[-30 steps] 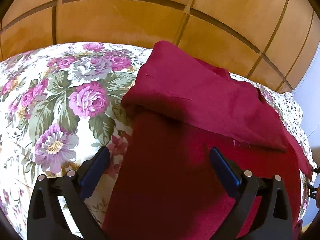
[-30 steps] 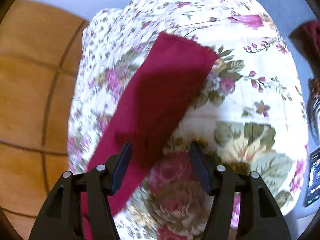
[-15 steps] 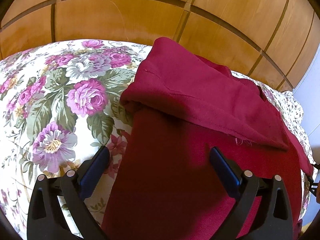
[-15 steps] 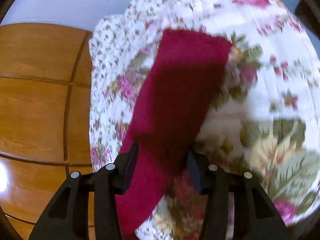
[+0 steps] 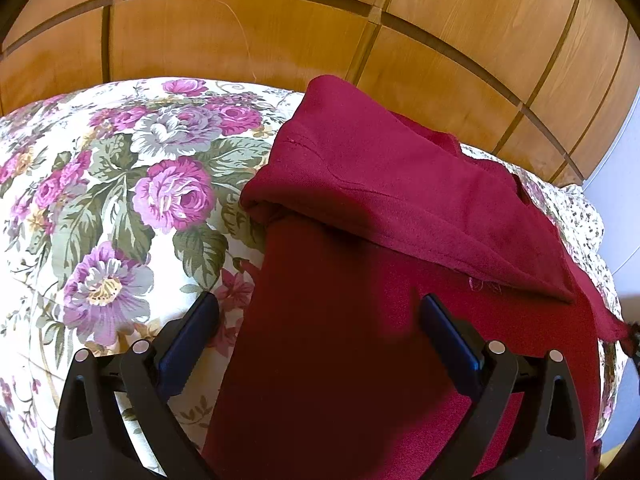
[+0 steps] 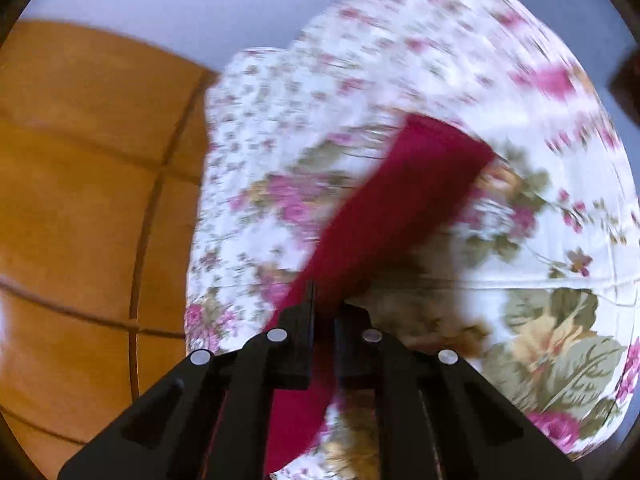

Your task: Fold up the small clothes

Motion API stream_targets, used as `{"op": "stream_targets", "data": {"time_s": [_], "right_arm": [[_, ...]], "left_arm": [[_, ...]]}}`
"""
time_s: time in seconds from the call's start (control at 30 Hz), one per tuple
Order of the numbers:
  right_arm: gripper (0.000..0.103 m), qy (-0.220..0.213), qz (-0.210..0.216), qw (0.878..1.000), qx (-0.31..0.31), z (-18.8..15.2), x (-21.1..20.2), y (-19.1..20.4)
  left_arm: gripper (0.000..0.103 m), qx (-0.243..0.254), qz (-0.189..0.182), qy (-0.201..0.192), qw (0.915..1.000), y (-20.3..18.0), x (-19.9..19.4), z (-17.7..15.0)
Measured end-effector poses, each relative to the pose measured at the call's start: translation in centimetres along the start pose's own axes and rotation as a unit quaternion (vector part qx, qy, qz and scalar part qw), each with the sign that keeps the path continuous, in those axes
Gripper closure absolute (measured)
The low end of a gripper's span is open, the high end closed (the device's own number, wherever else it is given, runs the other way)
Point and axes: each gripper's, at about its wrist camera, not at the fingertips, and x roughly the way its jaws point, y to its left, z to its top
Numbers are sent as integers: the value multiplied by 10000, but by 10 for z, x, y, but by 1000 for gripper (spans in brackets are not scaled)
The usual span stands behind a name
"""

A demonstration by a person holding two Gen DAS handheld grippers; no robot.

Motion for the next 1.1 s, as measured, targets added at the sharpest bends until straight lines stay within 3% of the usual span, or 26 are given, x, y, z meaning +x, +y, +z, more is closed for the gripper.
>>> {"op": "stream_targets", "data": {"time_s": [0.23,0.4,0.53,0.73,0.77,0.83,0.87,0.9,0.97,1.03,1.1], "right_arm": [[97,279,498,9887,-1390,-64,-4,101],[97,560,765,9625,-2543,-135,5,168],[97,927,1035,9308,-3382,-205,23,210],[96,1632,942,8672,-4610,-316,65,226],[92,1820,870,8550,-4778,-335,73,223],[69,2165,737,8327,-5042,-364,88,214],[41,2344,770,8230,-5117,-379,86,209],[33,2480,855,8141,-5180,-389,86,204],[33,2462,880,8066,-5301,-396,77,203],[30,2568,1066,8149,-5085,-386,63,202],[22,2508,1176,8442,-4589,-360,46,195]], "left_arm": [[4,-33,-32,-27,10000,1,-1,0],[4,-41,-36,-36,10000,1,-2,-1],[4,-57,-56,-44,10000,0,-2,-1],[4,-86,-104,-55,9999,2,-4,-1],[4,-86,-104,-57,9999,2,-4,-1],[4,-90,-108,-57,9999,2,-4,-1],[4,-95,-114,-60,9999,2,-4,-1],[4,-96,-114,-60,9999,2,-3,-1],[4,-106,-124,-53,9999,2,-4,-1],[4,-131,-140,-45,9998,2,-5,0],[4,-182,-236,10,9996,0,-10,3]]}}
